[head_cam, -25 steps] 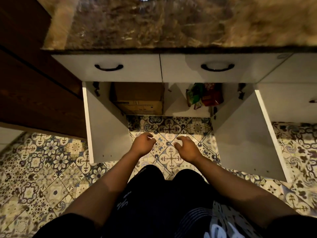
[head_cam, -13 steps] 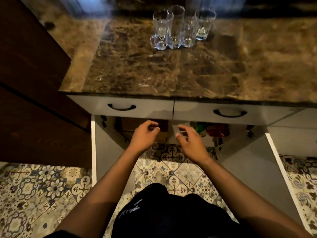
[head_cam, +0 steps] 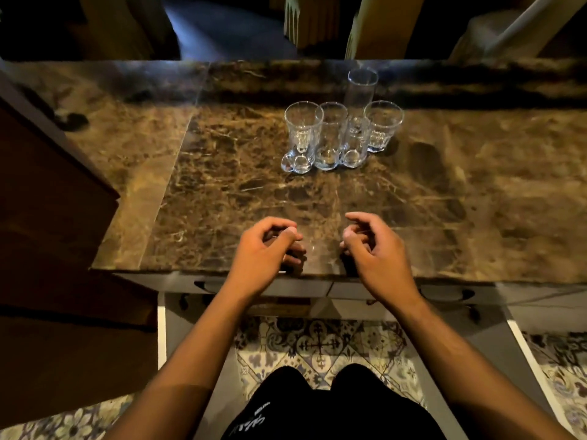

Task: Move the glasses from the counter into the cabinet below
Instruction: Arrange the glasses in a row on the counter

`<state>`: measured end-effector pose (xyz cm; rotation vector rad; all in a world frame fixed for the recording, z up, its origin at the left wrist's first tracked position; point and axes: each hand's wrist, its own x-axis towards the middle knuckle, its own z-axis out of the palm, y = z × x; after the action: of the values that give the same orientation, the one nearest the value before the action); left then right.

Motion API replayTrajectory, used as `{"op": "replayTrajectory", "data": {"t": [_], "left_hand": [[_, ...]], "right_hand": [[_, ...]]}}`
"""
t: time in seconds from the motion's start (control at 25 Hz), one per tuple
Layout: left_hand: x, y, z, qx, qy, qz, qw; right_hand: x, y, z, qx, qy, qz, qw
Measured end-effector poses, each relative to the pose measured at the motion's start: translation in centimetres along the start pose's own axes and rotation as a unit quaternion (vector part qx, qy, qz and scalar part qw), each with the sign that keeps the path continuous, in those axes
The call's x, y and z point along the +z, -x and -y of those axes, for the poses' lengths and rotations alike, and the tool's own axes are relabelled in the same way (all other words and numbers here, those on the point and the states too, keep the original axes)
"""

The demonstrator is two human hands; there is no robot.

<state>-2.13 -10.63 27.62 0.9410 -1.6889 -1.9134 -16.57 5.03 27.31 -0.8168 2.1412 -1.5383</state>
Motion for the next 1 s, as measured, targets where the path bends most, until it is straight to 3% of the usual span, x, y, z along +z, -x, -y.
{"op": "replayTrajectory", "data": {"t": [0.16,0.32,0.44,1.0], "left_hand": [[0.9,-4.3,-1.6,0.045,-0.059,-0.069,0.995],[1.6,-7.5,-2.3,0.055,-0.12,-0.182,0.974],[1.7,-8.9,-2.5,0.069,-0.176,-0.22,0.957],[2.7,-15.3,-2.9,0.075,-0.214,-0.15,0.962]], "right_hand": [[-1.4,-6.0,-1.9,-0.007,0.01,-0.016,1.0],[-2.3,-11.3,-3.3,-0.002,0.013,-0.034,0.999],[-2.5,-14.0,-4.0,-0.014,0.032,-0.038,0.999],[-1.6,-18.7,-4.4,-0.01,0.089,-0.055,0.995]]}}
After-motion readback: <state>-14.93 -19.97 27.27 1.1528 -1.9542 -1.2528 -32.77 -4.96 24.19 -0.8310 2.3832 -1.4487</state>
